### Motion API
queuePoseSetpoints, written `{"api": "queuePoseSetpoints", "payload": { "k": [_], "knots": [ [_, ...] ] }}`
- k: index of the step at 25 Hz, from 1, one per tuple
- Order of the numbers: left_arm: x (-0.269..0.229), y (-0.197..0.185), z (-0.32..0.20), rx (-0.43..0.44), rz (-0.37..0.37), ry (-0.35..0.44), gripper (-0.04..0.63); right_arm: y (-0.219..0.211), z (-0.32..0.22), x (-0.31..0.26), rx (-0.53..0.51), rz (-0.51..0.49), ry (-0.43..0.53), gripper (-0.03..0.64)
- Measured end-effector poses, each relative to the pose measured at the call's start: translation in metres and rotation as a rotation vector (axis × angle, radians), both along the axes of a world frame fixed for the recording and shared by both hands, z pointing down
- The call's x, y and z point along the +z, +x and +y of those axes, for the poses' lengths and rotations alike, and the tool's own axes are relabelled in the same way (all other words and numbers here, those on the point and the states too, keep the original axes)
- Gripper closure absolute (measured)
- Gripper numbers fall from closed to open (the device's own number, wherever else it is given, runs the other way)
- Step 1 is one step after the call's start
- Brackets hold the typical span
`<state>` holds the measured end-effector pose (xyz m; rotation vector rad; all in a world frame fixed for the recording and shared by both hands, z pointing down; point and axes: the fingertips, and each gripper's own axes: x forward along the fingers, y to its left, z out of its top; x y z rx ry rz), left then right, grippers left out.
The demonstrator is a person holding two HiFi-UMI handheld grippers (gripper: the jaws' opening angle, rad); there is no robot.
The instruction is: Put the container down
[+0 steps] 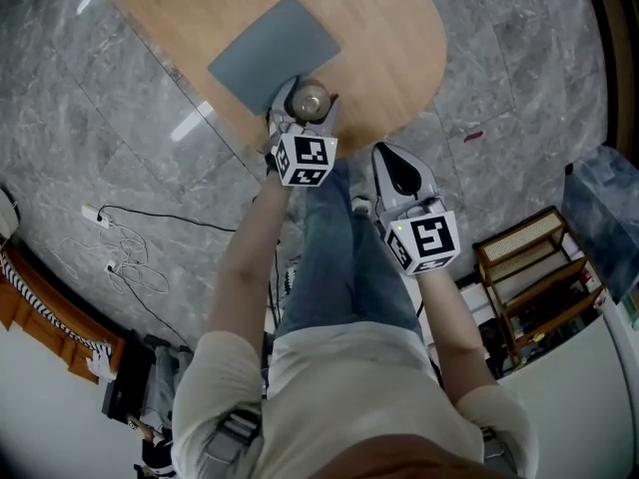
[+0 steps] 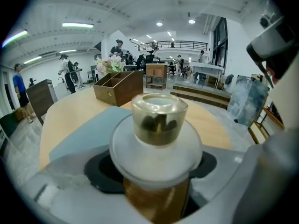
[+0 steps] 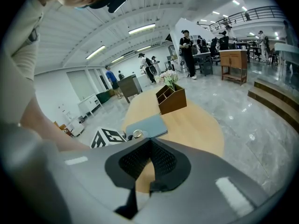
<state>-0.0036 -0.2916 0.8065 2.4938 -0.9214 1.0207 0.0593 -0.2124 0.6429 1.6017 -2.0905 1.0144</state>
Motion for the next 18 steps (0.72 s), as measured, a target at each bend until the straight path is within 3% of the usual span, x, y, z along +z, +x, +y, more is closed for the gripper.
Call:
{"api": "queuePoseSetpoints", "payload": {
  "k": [12, 18],
  "knots": [
    [0.001, 0.001, -0.003, -0.054, 0.026, 0.027, 0.249, 0.005, 0.008, 0.003, 0.004, 0.001, 0.001, 0.618],
    [-0.010, -0.003, 0.004, -0.120, 0.060, -0.010, 0.187, 0.003, 0.017, -0.012, -0.009, -0.001, 0.035, 0.618]
  ]
}}
